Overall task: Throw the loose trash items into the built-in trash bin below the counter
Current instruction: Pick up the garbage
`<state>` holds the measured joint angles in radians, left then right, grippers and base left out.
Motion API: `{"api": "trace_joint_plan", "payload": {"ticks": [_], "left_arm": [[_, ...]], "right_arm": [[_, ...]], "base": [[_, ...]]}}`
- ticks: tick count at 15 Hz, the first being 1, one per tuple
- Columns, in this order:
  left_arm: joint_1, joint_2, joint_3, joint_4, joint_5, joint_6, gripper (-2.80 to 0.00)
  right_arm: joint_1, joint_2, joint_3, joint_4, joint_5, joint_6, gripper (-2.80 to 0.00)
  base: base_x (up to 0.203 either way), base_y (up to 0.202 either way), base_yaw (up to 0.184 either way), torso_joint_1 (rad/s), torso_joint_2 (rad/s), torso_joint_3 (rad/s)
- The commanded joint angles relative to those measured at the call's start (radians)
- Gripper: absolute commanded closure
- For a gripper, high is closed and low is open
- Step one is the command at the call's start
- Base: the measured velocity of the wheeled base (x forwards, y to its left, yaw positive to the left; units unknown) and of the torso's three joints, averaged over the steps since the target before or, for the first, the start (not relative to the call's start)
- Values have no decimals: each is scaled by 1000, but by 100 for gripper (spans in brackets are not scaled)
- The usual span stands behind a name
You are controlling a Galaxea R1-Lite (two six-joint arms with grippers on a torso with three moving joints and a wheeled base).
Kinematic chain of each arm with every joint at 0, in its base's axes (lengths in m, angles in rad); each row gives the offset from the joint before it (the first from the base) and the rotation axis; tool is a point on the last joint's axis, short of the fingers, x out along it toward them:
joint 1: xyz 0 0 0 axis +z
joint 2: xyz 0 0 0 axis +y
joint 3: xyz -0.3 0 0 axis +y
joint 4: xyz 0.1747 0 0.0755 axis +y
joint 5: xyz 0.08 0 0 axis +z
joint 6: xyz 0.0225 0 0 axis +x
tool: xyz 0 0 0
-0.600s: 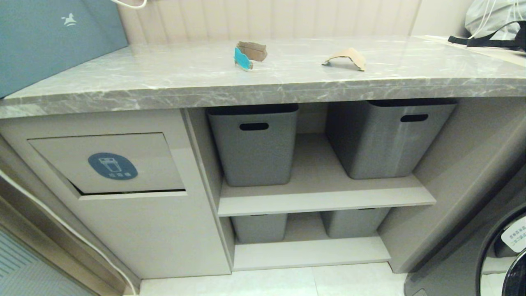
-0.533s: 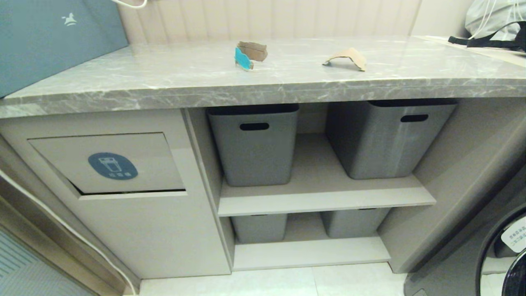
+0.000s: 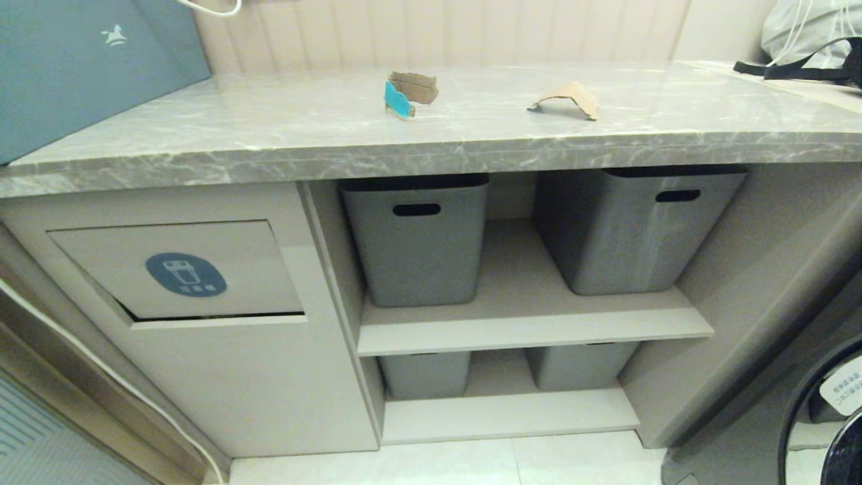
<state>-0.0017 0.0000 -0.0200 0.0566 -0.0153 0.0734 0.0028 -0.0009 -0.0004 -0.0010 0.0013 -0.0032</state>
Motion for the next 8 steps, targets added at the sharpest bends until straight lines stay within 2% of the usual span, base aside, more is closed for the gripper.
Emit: {"api": "trace_joint_plan", "payload": {"ticks": [1,8], "left_arm": [[0,2,0,0,0,0,0],[0,2,0,2,-6,3,0]], "right_arm": [[0,-1,0,1,0,-1,0],[0,-1,0,1,0,0,0]], "base": [[0,0,0,36,-107,-210],[0,0,0,160,-449,-276]]}}
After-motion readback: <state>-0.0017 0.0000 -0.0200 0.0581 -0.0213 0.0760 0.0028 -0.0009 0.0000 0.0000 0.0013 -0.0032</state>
